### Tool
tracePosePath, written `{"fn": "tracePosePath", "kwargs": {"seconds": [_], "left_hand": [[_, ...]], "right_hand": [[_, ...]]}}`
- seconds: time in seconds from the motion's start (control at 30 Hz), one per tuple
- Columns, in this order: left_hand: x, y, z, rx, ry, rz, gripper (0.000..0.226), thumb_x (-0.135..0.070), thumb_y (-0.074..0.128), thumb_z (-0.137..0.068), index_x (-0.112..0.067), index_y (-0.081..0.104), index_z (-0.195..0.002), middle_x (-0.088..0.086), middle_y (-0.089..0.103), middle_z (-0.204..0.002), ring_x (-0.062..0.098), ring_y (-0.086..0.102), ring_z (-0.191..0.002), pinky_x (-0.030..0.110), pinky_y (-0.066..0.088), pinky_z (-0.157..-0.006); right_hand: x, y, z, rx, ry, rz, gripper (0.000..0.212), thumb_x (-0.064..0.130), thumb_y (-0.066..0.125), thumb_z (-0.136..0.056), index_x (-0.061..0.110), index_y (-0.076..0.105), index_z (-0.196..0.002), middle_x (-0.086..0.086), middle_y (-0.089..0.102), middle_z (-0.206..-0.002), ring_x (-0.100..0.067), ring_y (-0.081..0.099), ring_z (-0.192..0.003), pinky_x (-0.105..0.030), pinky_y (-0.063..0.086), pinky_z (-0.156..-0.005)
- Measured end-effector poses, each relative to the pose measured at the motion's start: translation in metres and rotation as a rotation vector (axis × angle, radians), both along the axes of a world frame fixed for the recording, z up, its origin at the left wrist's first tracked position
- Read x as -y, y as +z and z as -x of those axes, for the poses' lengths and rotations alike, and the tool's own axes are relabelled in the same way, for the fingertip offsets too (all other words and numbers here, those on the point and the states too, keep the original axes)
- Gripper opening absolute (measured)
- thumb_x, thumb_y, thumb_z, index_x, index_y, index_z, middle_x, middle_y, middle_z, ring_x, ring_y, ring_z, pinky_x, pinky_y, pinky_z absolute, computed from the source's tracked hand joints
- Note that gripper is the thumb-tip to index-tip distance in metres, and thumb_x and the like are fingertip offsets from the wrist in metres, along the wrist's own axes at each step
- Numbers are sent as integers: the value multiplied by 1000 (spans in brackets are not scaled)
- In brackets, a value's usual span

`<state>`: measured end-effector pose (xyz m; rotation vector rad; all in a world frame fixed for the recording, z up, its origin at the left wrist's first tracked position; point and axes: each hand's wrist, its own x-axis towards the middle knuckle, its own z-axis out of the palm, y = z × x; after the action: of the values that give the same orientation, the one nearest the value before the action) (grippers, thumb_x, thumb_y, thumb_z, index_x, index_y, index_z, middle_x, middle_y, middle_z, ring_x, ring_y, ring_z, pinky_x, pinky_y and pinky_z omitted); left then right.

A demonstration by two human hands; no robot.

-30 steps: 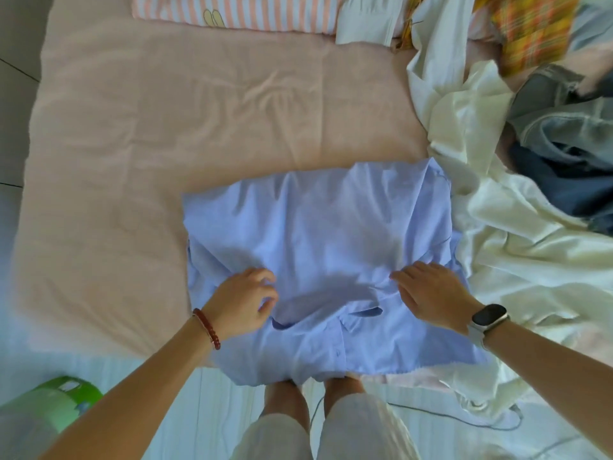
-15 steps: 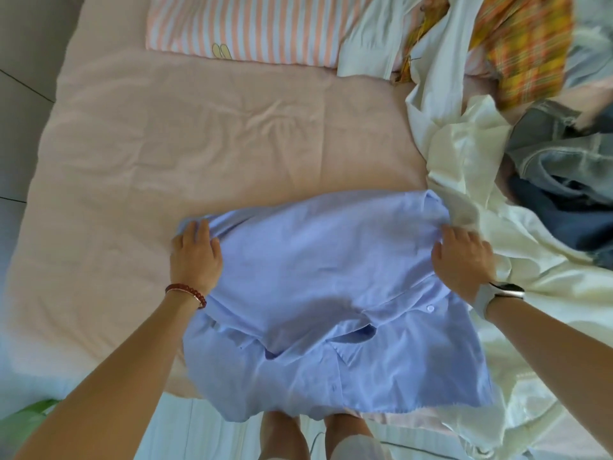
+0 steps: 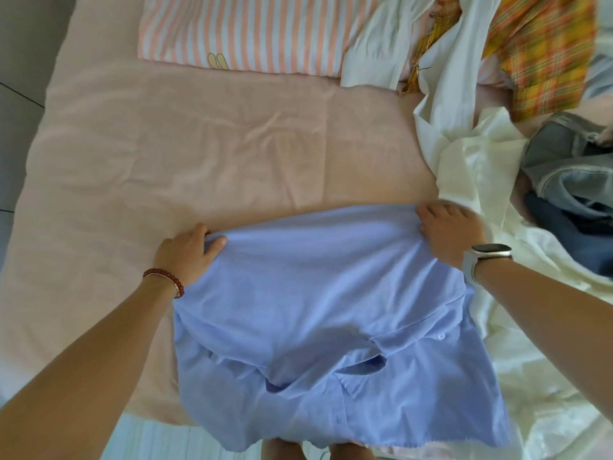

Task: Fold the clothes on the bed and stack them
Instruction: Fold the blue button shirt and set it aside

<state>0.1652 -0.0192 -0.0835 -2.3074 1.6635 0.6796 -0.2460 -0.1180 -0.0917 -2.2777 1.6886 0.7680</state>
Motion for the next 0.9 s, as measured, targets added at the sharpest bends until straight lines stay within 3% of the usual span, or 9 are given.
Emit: {"fn": "tracePosePath", "kwargs": {"seconds": [0.1, 0.17, 0.27, 0.43, 0.47, 0.53, 0.67, 0.8, 0.9], "left_hand": [[3, 2, 0, 25, 55, 10, 42, -50, 43, -92, -13, 52, -107, 12, 62, -106, 33, 56, -99, 38, 41, -80], [7, 2, 0, -44, -40, -4, 46, -53, 49, -89, -17, 53, -117, 5, 58, -118, 29, 50, -111, 38, 38, -89], [12, 9, -4, -345, -35, -147, 53, -47, 68, -79, -19, 52, -122, -3, 57, -112, 21, 53, -106, 29, 39, -84], [10, 19, -16, -369, -36, -326, 32, -28, 74, -78, -18, 58, -103, -4, 60, -94, 16, 55, -87, 24, 37, -71], [12, 21, -14, -323, -78, -331, 20, -28, 72, -79, -18, 57, -88, -2, 59, -86, 18, 53, -82, 25, 35, -65], [20, 29, -11, -162, -146, -313, 34, -33, 66, -84, -18, 41, -66, 0, 54, -76, 21, 51, -76, 28, 30, -58], [57, 62, -14, 53, -173, -4, 23, -33, 60, -88, -11, 56, -82, 9, 62, -86, 30, 59, -89, 29, 31, -64], [93, 96, -21, 134, -190, 537, 22, -18, 68, -83, 1, 60, -78, 21, 61, -81, 38, 58, -79, 35, 33, -56], [85, 105, -26, 193, -341, 729, 22, -11, 78, -70, 0, 59, -69, 16, 58, -68, 35, 57, -64, 26, 31, -45]], "right_hand": [[9, 9, -11, 198, -14, 183, 48, 15, 48, -89, 8, 41, -136, -15, 47, -134, -32, 39, -128, -42, 29, -103], [14, 11, -25, 277, 53, 51, 63, 24, 51, -90, 13, 24, -146, -11, 38, -144, -27, 29, -137, -41, 22, -108], [19, 11, -39, 131, 36, -179, 78, 42, 52, -90, 18, 8, -149, -8, 36, -144, -26, 32, -134, -40, 24, -106], [20, 21, -36, 157, -75, -340, 29, 33, 57, -88, 16, 52, -111, -4, 58, -109, -27, 53, -110, -32, 38, -80], [19, 27, -37, 144, -69, -357, 19, 31, 55, -89, 15, 53, -99, -2, 55, -100, -26, 54, -107, -29, 36, -75], [21, 40, -41, 100, -56, -305, 17, 30, 49, -93, 14, 50, -90, 0, 48, -96, -25, 55, -103, -28, 32, -73], [40, 64, -48, 90, -39, -9, 18, 28, 42, -97, 15, 54, -98, -6, 51, -109, -30, 58, -94, -30, 33, -66], [63, 87, -52, 395, 20, 525, 8, 7, 63, -83, 2, 60, -78, -20, 54, -78, -39, 57, -59, -29, 29, -50], [58, 94, -46, 459, 133, 682, 14, 13, 53, -80, 3, 60, -73, -16, 53, -68, -35, 54, -49, -24, 30, -44]]}}
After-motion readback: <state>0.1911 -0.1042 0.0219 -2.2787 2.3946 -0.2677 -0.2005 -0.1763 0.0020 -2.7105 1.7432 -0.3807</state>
